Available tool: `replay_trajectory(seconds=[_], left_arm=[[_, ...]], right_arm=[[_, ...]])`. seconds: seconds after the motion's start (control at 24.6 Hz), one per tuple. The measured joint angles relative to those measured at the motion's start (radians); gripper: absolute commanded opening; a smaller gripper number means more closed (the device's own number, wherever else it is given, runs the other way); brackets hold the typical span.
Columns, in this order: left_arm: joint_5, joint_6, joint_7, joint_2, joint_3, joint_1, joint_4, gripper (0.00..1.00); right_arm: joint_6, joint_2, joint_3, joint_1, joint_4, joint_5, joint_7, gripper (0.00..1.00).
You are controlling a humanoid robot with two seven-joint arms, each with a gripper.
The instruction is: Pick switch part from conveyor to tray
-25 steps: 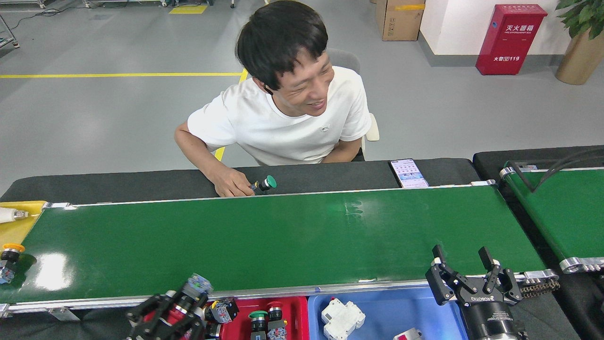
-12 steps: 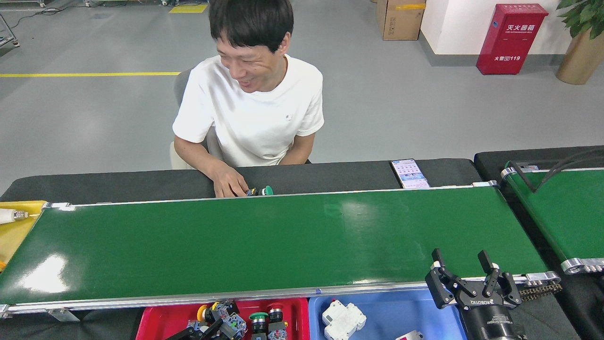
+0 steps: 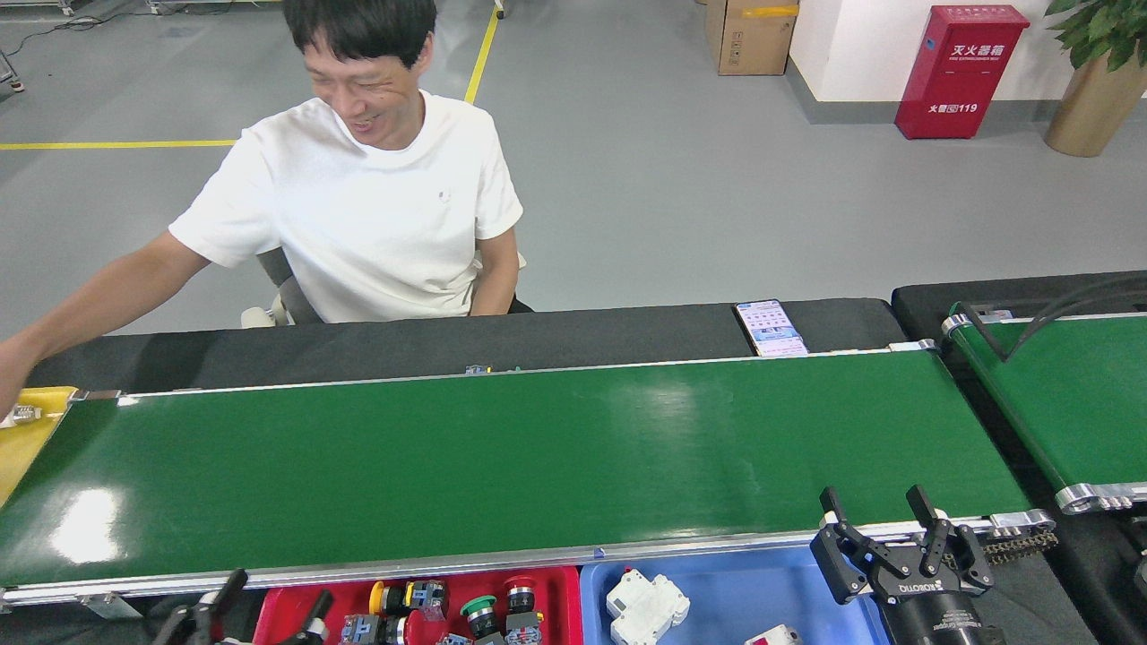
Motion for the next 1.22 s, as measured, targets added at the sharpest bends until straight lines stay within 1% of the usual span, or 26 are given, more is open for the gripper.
replay_trajectory(seconds=[0.2,0.49,0.57,0.69,0.85,0.97,1.22], left_arm=[[0.023,0.042,-0.002,0.000,0.046,0.003,0.017,1.00],[0.048,0.066,-0.002,-0.002,0.048,0.004,0.017,1.00],[0.050,0.086,-0.003,-0.012,0.043,0.005,0.017,1.00],[0.050,0.155,-0.005,-0.022,-0.016,0.021,0.012,1.00],[0.047,0.248,-0.001,0.002,-0.110,0.008,-0.004,1.00],[0.044,0.269,-0.009,0.008,-0.130,-0.013,-0.008,1.00],[0.042,0.275,-0.021,0.023,-0.172,-0.016,-0.008,1.00]], right_arm=[[-0.074,-0.004,-0.041,0.017,0.000,-0.001,-0.002,1.00],[-0.091,-0.003,-0.066,0.018,0.000,-0.005,-0.003,1.00],[-0.091,-0.003,-0.082,0.018,0.000,-0.005,-0.005,1.00],[-0.091,-0.003,-0.093,0.021,0.000,-0.006,-0.008,1.00],[-0.092,-0.003,-0.133,0.034,0.000,-0.006,-0.006,1.00],[-0.092,-0.003,-0.150,0.044,0.000,-0.006,-0.006,1.00],[-0.093,-0.003,-0.178,0.076,0.000,-0.006,-0.005,1.00]])
